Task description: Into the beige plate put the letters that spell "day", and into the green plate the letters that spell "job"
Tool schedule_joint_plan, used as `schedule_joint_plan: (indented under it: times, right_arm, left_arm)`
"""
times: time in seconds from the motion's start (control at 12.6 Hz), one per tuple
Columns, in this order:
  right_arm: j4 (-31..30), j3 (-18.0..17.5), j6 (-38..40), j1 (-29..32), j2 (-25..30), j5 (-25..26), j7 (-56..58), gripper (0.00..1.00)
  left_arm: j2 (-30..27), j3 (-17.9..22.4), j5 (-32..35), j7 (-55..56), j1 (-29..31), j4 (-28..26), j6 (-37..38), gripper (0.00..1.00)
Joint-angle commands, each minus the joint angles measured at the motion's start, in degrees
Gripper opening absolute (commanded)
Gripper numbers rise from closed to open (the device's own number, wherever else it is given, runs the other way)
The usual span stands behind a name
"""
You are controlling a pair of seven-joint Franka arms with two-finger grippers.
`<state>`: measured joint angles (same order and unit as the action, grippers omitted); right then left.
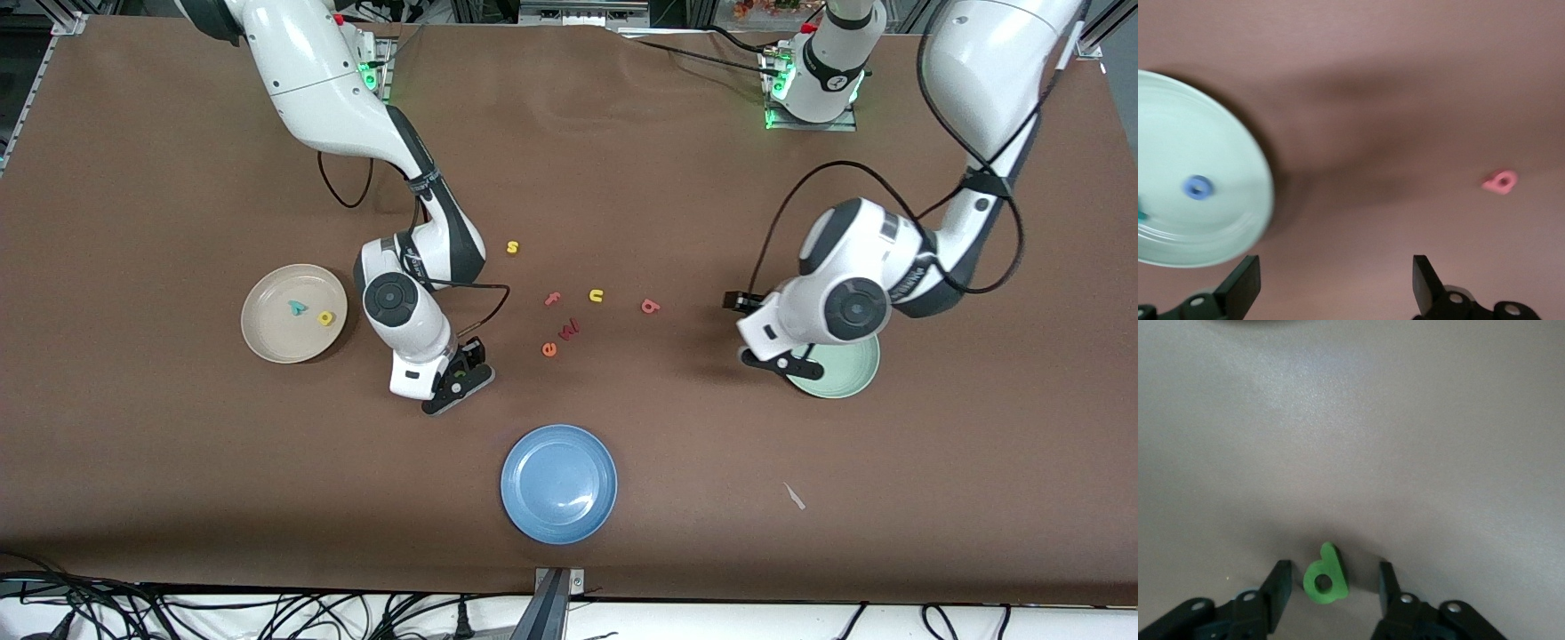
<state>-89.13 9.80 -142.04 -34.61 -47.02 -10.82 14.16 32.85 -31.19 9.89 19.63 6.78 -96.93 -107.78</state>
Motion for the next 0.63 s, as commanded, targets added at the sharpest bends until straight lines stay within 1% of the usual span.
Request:
schedule_joint_plan:
  times: [0.0, 0.08, 0.16, 0.24, 0.32, 0.48, 0.56]
  right_arm:
    - [1.4, -0.4, 0.3, 0.3, -1.4, 0.4, 0.3, 0.37]
    - [1.4, -0.4, 0.4, 0.3, -1.3, 0.4, 0.3, 0.32]
    - [1.4, -0.4, 0.4, 0.3, -1.3, 0.3, 0.1, 0.22]
    - [1.4, -0.4, 0.5, 0.3, -1.2, 0.3, 0.0, 0.10]
    - [1.4, -0.4, 0.6, 0.3, -1.1, 0.1, 0.0, 0.05]
    - [1.5, -0.3, 1.5, 0.6, -0.3, -0.7, 0.0, 0.03]
    - [1.6, -0.2, 3.8, 1.0, 0.9, -1.1, 0.0, 0.00]
  left_arm:
    - [1.4, 0.2, -1.2, 13.4, -4.3, 0.0, -2.8, 1.00]
    - [2.2, 0.2, -0.8, 19.3, -6.3, 0.0, -5.0, 1.00]
    - [3.4, 0.3, -0.6, 25.6, -8.2, 0.0, -7.1, 1.00]
    - [4.4, 0.4, -0.5, 30.9, -9.3, 0.0, -9.7, 1.00]
    - [5.1, 0.4, -0.4, 35.3, -10.3, 0.0, -11.6, 1.00]
    - [6.8, 0.7, -0.4, 45.0, -12.5, -0.1, -14.9, 1.00]
    - [7.5, 0.7, -0.4, 50.0, -12.9, -0.4, -16.7, 1.00]
